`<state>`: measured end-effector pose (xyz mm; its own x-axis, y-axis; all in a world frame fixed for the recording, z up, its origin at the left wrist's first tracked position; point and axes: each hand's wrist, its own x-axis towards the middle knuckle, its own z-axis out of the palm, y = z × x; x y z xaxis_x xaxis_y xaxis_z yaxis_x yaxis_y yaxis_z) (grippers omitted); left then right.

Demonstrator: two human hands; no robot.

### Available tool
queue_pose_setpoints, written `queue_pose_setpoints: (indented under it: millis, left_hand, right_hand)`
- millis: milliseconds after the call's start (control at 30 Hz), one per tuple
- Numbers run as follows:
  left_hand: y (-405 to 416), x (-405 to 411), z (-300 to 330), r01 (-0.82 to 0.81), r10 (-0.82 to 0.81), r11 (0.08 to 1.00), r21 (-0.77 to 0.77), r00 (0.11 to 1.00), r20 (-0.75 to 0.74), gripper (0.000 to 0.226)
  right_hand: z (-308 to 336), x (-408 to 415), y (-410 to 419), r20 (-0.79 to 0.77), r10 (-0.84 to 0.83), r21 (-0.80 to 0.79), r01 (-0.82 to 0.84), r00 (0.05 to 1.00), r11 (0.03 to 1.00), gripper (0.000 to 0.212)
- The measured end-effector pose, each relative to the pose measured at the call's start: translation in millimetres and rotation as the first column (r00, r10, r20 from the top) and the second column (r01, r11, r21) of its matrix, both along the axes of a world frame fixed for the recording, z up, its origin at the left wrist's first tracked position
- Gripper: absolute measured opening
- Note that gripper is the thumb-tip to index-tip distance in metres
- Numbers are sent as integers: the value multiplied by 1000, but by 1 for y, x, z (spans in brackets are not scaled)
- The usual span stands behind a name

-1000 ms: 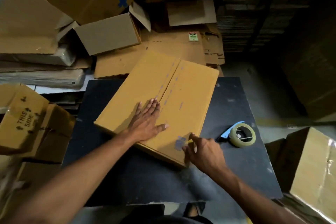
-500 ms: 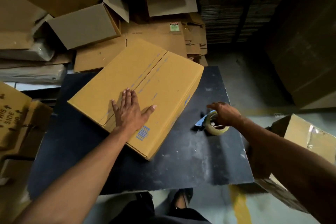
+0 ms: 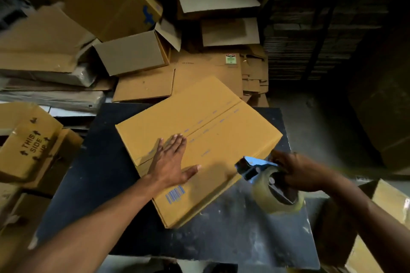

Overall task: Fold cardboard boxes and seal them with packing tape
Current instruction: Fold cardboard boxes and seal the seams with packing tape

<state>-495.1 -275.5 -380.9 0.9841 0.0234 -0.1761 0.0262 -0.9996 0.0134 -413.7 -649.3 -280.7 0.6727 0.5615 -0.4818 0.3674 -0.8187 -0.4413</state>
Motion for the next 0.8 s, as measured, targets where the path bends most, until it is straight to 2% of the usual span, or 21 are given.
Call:
queue_pose_setpoints:
  millis: [133, 267, 300, 367, 433, 633, 800]
  left_hand:
    - [-6, -11, 5, 201, -203, 977, -74, 979, -19, 117]
    - [2, -31, 15, 345, -351, 934, -97, 934, -63, 113]
    - [6, -39, 17, 307, -310, 946, -108, 951, -16, 114]
    - [18, -53, 19, 140, -127, 983, -116, 986, 109, 114]
    - [35, -66, 20, 20, -2, 996, -90, 981, 194, 109]
    - [55, -77, 5, 22, -13, 993, -115, 996, 84, 94]
    - [57, -74, 11, 5, -4, 995, -104, 1000, 15, 101]
  right_hand:
    - [65, 12, 35, -86, -52, 172, 66, 995, 983, 43]
    - [62, 22, 93, 11, -84, 158, 82, 996, 984, 52]
    - [58, 23, 108, 49, -104, 160, 95, 993, 983, 52]
    - [51, 24, 134, 123, -144, 179, 121, 982, 976, 55]
    - [48, 25, 158, 194, -156, 198, 117, 969, 973, 58]
    - [30, 15, 196, 256, -82, 155, 43, 963, 987, 69]
    - [8, 6, 209, 277, -10, 96, -18, 961, 995, 73]
